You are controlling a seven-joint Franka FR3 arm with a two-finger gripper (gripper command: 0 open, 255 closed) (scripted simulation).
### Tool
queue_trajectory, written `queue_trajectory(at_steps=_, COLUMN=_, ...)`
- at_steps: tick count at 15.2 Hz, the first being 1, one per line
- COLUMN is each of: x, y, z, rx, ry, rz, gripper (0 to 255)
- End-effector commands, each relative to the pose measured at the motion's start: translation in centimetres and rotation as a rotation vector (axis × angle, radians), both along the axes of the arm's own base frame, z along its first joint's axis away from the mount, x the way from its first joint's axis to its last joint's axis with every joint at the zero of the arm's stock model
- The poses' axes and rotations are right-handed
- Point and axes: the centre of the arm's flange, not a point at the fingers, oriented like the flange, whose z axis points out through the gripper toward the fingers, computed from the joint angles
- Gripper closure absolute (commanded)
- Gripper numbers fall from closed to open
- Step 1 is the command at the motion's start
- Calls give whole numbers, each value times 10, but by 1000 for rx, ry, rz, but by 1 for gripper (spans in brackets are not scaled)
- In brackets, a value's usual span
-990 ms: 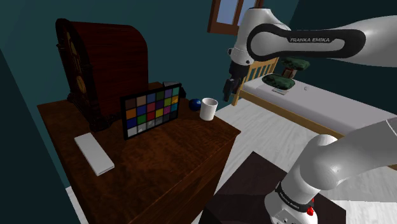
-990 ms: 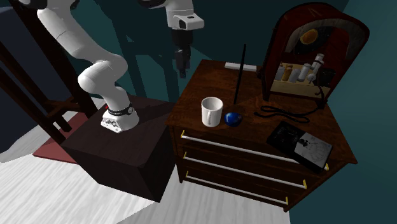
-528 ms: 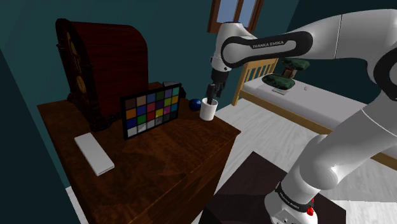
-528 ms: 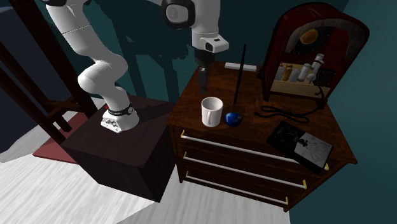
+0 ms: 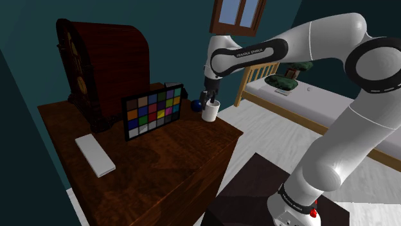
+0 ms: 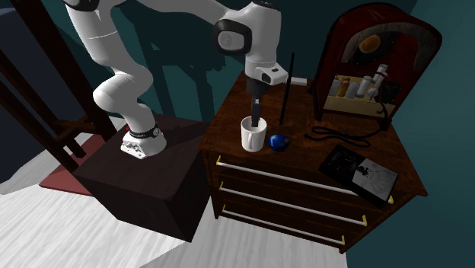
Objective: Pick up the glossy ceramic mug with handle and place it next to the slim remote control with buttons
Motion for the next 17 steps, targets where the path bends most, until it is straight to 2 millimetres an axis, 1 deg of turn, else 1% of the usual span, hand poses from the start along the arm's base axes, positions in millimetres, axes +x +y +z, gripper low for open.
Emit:
queue_trajectory(at_steps=1, x=0, y=-1, z=-11, rx=0, ry=0, rz=0, gripper=0)
queue_trajectory(at_steps=3, x=0, y=-1, z=-25, rx=0, ry=0, rz=0, gripper=0)
queue_trajectory(at_steps=11, x=0, y=-1, z=-25, rx=0, ry=0, rz=0, gripper=0)
queue_trajectory(at_steps=12, x=0, y=-1, z=-25, rx=0, ry=0, rz=0, gripper=255)
queue_trajectory(at_steps=17, x=0, y=-1, z=-25, rx=0, ry=0, rz=0, gripper=255)
